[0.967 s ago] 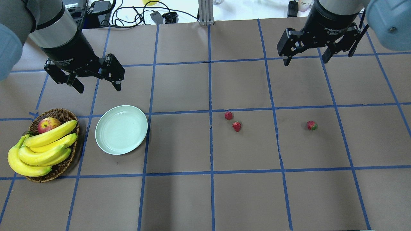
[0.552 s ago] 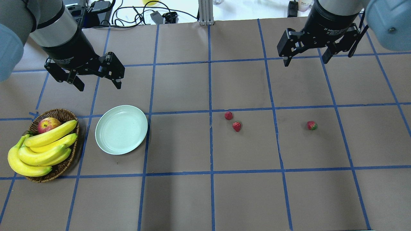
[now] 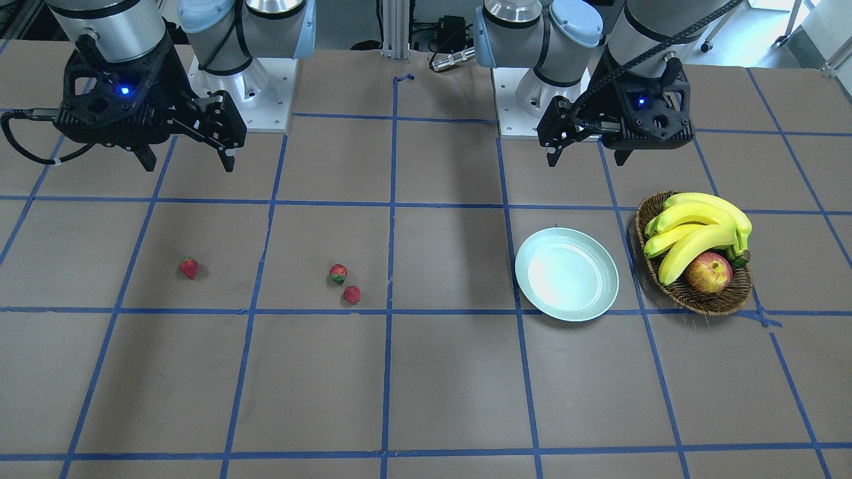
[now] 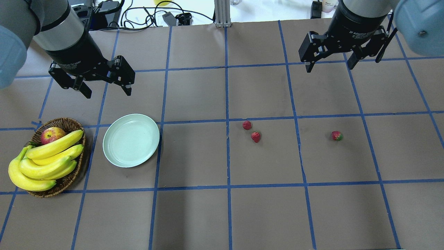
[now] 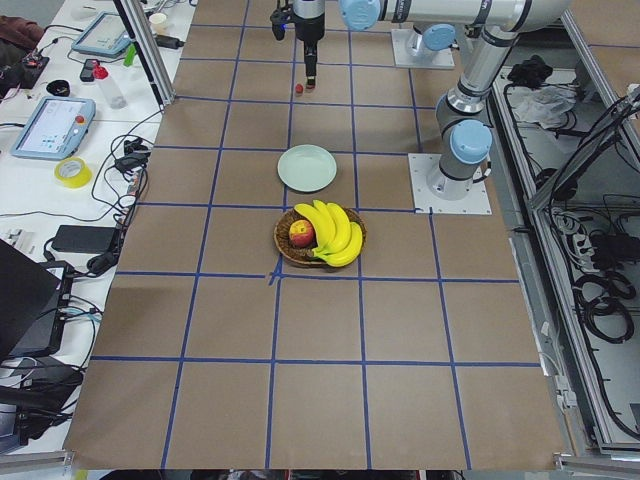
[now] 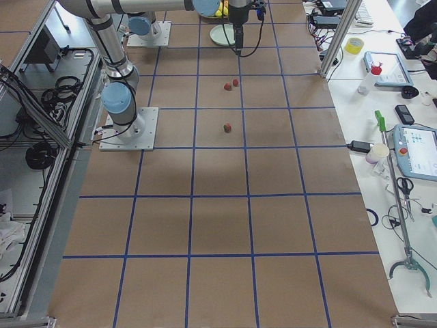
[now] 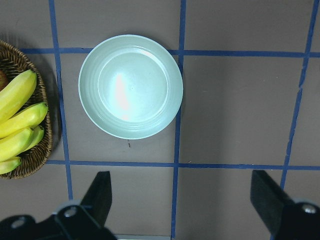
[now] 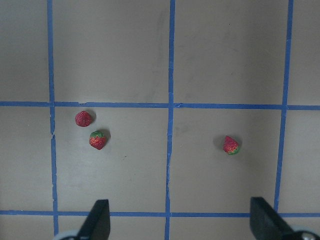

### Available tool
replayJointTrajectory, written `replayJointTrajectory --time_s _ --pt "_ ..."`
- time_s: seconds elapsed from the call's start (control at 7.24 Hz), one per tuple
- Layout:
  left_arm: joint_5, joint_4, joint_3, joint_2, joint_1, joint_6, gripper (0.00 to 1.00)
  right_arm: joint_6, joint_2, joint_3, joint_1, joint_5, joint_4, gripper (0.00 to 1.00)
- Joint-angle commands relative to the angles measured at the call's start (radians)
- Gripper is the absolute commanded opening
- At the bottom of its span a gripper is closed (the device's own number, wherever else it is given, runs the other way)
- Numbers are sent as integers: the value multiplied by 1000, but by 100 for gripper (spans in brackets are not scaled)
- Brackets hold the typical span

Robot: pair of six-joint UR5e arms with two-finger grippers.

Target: Collect all strawberries into plate

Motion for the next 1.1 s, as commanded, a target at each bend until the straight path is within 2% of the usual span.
replayJointTrajectory --time_s 0.0,0.28,0.41,0.83,0.97 --pt "0 12 -35 1 2 -2 100 0 2 0 0 6 -2 100" --pt "-1 24 -35 3 2 0 100 1 5 -3 0 -3 -6 100" --pt "0 83 -37 -3 4 -2 100 4 15 5 2 0 6 100" --pt "-1 93 -54 3 24 11 100 1 127 28 3 14 15 100" --pt "-4 93 -52 3 24 14 100 1 153 67 11 88 11 100"
